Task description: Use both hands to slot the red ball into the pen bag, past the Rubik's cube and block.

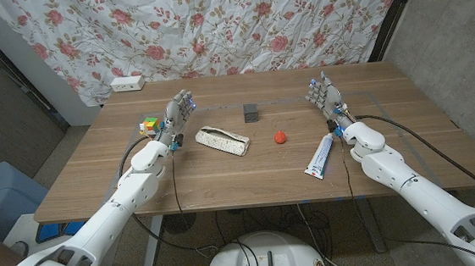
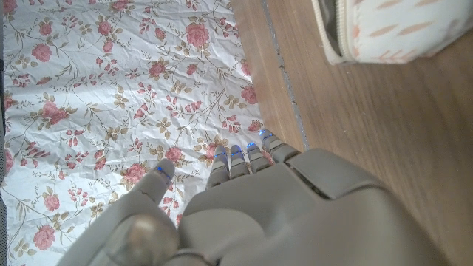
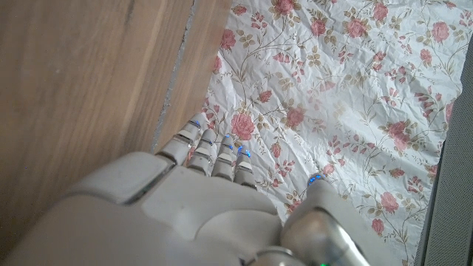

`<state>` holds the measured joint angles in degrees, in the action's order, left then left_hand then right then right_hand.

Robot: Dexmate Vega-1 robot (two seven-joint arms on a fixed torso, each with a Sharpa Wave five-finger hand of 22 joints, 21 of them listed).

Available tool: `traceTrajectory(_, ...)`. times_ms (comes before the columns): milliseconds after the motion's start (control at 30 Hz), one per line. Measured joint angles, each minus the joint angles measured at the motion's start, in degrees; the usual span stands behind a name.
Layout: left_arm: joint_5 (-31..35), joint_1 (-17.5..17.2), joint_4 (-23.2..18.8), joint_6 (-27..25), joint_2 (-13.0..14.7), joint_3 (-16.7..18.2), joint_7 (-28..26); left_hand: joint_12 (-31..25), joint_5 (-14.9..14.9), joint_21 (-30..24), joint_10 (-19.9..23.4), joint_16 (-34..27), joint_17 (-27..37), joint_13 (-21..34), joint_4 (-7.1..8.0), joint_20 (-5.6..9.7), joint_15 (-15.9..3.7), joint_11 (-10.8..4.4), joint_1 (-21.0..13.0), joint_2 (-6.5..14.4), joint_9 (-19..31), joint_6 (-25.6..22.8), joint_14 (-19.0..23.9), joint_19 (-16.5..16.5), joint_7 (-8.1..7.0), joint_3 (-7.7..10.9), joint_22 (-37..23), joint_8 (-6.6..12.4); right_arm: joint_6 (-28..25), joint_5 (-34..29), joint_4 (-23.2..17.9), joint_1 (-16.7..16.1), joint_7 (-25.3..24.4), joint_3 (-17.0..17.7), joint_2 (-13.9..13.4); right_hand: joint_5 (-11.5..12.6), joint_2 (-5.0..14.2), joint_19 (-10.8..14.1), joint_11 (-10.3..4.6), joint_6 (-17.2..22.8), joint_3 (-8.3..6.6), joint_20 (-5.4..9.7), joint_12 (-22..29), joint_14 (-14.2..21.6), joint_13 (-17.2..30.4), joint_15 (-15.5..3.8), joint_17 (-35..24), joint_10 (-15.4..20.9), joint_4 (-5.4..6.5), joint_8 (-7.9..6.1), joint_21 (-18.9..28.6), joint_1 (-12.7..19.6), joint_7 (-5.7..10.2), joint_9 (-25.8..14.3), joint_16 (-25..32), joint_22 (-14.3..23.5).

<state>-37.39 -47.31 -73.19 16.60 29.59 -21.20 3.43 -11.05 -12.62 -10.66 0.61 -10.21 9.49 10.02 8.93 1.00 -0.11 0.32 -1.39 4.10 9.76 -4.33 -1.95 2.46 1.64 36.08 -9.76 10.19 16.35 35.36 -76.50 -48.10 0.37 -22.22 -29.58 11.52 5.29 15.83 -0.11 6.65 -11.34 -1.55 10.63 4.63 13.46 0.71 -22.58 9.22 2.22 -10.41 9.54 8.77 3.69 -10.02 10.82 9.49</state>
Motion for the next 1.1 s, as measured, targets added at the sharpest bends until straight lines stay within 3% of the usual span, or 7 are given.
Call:
traceTrajectory(333,0.0,0.8,0.5,-0.8,0.4,0.0,0.5,0.0,0.0,0.0,0.3,0.0,0.0,0.0,-0.17,0.28,0.0,-0.31,0.0,0.0,0.0,-0.3,0.0,0.3,0.31,0.31,0.2,0.0,-2.3,-3.8,-4.9,-0.1,-3.1,-1.6,-2.5,0.0,0.74,-1.2,0.0,0.6,-0.55,0.44,0.0,0.0,-0.2,0.0,0.7,0.0,-0.55,0.0,0.0,0.8,0.01,0.0,0.0,0.0)
traceTrajectory(900,1.0,0.5,-2.5,-3.5,1.8,0.0,-2.4,0.0,0.0,0.0,0.5,0.0,0.0,0.0,-0.39,0.25,0.0,-0.53,0.0,0.0,0.0,-0.3,0.0,0.3,0.3,0.57,0.2,0.0,-7.4,-14.0,-12.1,-0.9,-6.8,-3.9,-7.7,0.0,-0.55,-1.6,-0.22,2.8,-1.09,0.86,0.0,-0.2,-1.0,0.2,2.0,-0.2,-2.24,-0.66,0.7,2.1,0.3,0.0,0.0,0.0)
traceTrajectory(1033,1.1,0.5,-2.5,-4.3,1.8,0.0,-3.0,0.0,0.0,0.0,0.5,0.0,0.0,0.0,-0.25,0.25,0.0,-0.52,0.0,0.0,0.0,-0.3,0.0,0.3,0.3,0.7,0.2,0.0,-7.4,-14.0,-13.7,-1.0,-6.8,-4.3,-9.0,0.0,-1.36,-1.6,-0.22,4.0,-1.25,0.86,0.0,0.0,-1.2,0.0,2.6,-0.2,-3.37,-0.89,0.7,2.9,1.81,0.0,0.0,-0.2)
traceTrajectory(1100,1.1,0.0,-4.0,-4.9,2.6,0.0,-3.2,0.0,0.0,0.0,0.5,0.0,0.0,0.0,-0.25,0.02,0.0,-0.53,0.0,0.0,0.0,-0.3,0.0,0.1,0.3,0.7,0.2,0.0,-9.0,-17.2,-14.4,-1.1,-7.2,-4.5,-9.7,0.0,-2.19,-1.8,-0.42,3.7,-1.37,1.07,0.0,-0.1,-1.4,-0.09,3.0,-0.4,-4.25,-0.89,0.7,3.7,2.62,0.0,0.0,-0.2)
